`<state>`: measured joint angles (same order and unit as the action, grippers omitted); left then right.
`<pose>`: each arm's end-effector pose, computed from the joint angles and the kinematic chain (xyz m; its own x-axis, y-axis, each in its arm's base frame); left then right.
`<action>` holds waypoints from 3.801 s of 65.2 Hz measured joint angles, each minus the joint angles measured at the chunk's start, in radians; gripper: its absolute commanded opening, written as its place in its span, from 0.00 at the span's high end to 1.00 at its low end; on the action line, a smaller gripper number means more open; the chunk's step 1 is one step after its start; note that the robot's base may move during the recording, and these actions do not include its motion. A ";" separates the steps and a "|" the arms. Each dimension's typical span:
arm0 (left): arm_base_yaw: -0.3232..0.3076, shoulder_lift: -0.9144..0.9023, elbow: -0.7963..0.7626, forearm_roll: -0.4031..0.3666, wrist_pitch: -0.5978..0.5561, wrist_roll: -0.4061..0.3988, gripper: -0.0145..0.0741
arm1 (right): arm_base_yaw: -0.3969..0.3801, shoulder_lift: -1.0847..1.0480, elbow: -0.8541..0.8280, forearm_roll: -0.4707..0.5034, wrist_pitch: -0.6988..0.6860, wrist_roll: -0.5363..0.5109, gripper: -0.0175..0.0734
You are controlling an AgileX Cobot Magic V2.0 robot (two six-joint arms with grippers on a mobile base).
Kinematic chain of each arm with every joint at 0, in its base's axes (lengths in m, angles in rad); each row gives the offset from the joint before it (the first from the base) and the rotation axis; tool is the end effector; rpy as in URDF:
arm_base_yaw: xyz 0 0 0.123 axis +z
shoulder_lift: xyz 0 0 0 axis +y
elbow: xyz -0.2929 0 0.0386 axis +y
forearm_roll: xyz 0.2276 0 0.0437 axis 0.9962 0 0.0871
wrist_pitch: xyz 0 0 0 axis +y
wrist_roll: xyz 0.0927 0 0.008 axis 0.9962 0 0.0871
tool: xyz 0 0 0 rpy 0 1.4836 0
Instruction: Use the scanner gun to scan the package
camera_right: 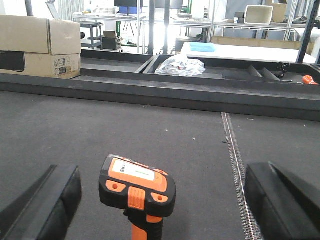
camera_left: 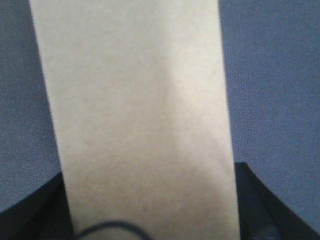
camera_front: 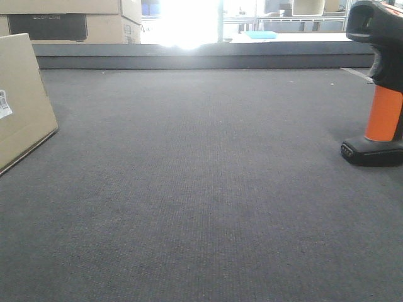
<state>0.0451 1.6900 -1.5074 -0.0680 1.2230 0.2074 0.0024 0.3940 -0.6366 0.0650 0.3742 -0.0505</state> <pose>0.3280 0.0089 0.3210 -0.9561 0.1398 -0.2575 0.1486 0.9888 -0.0149 0.0477 0.0023 0.3640 -0.0439 0.0099 -0.9990 -0.0257 0.9996 0.0110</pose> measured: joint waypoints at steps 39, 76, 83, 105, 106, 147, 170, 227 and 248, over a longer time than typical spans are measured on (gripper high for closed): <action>0.000 -0.104 0.000 -0.494 0.001 0.000 0.96 | 0.038 0.000 0.071 0.035 0.041 0.000 0.18; 0.000 -0.104 0.000 -0.623 0.001 0.000 0.96 | 0.047 0.144 0.417 0.094 -0.464 0.000 0.18; 0.000 -0.104 0.000 -0.623 0.001 0.000 0.96 | 0.047 0.245 0.417 0.094 -0.542 0.000 0.18; 0.000 -0.106 0.000 -0.625 0.001 0.000 0.96 | 0.049 0.532 0.419 0.094 -0.815 0.016 0.18; 0.000 -0.106 0.000 -0.625 0.001 0.000 0.96 | 0.049 0.540 0.419 0.094 -0.825 0.018 0.18; 0.000 -0.106 0.000 -0.623 0.001 0.000 0.96 | 0.049 0.783 0.326 0.065 -0.934 0.091 0.18; 0.000 -0.106 0.000 -0.619 0.001 0.000 0.96 | 0.049 0.852 0.321 0.039 -1.001 0.152 0.18; 0.000 -0.106 0.000 -0.614 0.001 0.000 0.96 | 0.049 1.022 0.261 0.039 -1.152 0.204 0.18; 0.000 -0.106 0.000 -0.612 0.001 0.000 0.96 | 0.049 1.064 0.257 0.039 -1.190 0.204 0.21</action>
<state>0.0451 1.5844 -1.5074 -0.6803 1.2239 0.2074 0.0513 1.4576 -0.3798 0.1042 -0.8157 0.1536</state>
